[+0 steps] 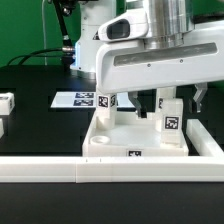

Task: Assemble square table

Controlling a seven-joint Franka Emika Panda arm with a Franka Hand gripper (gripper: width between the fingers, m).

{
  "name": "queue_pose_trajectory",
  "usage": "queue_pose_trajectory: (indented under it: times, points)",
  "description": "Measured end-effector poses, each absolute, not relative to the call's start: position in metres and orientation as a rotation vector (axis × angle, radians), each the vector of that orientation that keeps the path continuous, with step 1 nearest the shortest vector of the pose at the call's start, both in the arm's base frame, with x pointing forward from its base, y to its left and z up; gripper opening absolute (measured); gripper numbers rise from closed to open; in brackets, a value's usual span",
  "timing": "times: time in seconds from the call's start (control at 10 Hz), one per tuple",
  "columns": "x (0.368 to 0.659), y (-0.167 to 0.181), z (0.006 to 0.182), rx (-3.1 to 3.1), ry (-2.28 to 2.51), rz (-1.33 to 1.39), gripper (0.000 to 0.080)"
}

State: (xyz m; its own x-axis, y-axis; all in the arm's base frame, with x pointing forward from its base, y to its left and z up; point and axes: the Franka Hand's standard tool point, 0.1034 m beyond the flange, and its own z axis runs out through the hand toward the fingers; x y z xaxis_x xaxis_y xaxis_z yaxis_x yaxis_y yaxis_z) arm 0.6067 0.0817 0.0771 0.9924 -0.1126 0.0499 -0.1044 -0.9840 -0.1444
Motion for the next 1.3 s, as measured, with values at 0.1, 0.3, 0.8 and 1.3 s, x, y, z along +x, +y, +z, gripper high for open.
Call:
queue_pose_trajectory:
  times: [0.1, 0.3, 0.8, 1.3]
  points:
    - [0.6055, 0.0848, 0.0768, -3.029, 0.208, -0.079, 0.0649]
    - [0.6043, 0.0928, 0.0772, -3.062, 0.254, -0.076, 0.0649]
    - [0.6075, 0.0866, 0.0784, -3.066, 0.204, -0.089, 0.0407]
    - [0.6073, 0.0872, 0.0783, -3.063, 0.234, -0.088, 0.0288]
